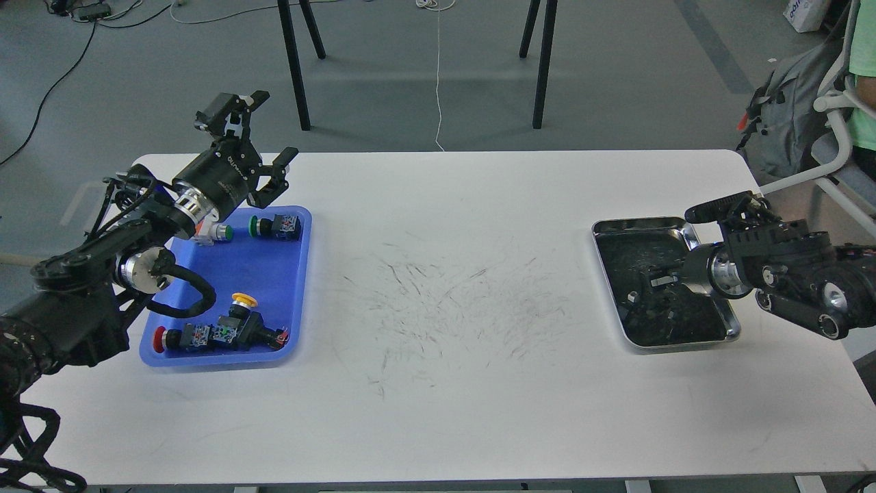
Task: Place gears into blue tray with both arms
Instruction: 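Close the right gripper on the small black gear in the metal tray, then carry the gear to the table center and open the right gripper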
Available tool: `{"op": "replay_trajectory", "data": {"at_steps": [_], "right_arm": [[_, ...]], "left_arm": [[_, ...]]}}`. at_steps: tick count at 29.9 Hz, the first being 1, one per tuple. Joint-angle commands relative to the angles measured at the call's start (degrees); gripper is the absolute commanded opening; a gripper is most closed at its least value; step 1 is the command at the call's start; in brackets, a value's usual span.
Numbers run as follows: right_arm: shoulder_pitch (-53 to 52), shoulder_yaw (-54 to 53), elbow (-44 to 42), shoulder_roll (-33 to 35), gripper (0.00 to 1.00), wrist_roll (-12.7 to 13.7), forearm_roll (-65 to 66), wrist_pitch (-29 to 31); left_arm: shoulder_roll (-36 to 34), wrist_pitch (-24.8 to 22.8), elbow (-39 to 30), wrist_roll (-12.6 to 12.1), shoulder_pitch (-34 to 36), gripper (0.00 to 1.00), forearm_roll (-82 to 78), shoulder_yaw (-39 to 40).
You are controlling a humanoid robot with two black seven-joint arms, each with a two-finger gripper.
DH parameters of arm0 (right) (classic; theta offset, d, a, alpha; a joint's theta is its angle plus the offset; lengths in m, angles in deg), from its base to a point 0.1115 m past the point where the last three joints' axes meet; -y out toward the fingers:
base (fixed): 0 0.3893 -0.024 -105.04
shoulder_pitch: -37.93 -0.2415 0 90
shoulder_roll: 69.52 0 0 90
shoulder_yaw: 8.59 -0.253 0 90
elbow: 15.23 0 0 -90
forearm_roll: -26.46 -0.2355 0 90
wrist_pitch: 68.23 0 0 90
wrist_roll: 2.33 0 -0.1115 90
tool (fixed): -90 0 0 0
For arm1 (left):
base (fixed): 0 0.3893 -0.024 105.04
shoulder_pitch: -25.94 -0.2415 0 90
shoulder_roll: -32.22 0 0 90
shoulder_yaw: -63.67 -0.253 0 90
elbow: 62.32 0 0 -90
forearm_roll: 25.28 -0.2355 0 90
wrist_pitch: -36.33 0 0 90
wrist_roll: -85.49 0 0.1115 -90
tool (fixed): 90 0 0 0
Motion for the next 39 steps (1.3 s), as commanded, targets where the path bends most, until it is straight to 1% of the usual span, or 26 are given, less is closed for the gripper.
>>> {"op": "replay_trajectory", "data": {"at_steps": [1, 5, 11, 23, 28, 31, 36, 39], "right_arm": [[-0.09, 0.97, -0.04, 0.01, 0.14, -0.67, 0.02, 0.01], [-0.09, 1.06, -0.04, -0.08, 0.02, -0.93, 0.11, 0.10], [-0.36, 0.98, -0.21, -0.43, 0.01, -1.63, 0.55, 0.01], [-3.70, 0.80, -0.21, -0.52, 0.01, -1.63, 0.46, 0.01], [-5.45, -1.39, -0.30, -1.13, 0.01, -1.63, 0.37, -1.39], [-6.59, -3.59, -0.21, -2.97, 0.01, -1.63, 0.37, -4.28], [-8.53, -5.97, 0.05, -9.03, 0.01, -2.16, 0.20, -11.66], [-8.36, -5.97, -0.12, -13.95, 0.01, -2.16, 0.38, -18.33]], "left_arm": [[0.08, 0.00, 0.13, 0.00, 0.00, 1.00, 0.05, -0.01], [0.61, 0.00, 0.30, 0.00, 0.00, 1.00, -0.04, -0.01], [0.78, 0.00, 0.83, 0.00, 0.00, 1.00, -0.04, -0.01], [0.78, 0.00, 0.92, 0.00, 0.00, 1.00, -0.04, -0.18], [0.69, 0.00, 0.83, 0.00, 0.08, 1.00, -0.04, -0.18], [0.52, 0.00, 0.83, 0.00, 0.00, 1.00, -0.04, -0.18], [-0.09, 0.00, 0.30, 0.00, -0.44, 1.00, 0.05, -0.18], [-0.27, 0.00, 0.21, 0.00, -0.44, 1.00, 0.05, -0.18]]}}
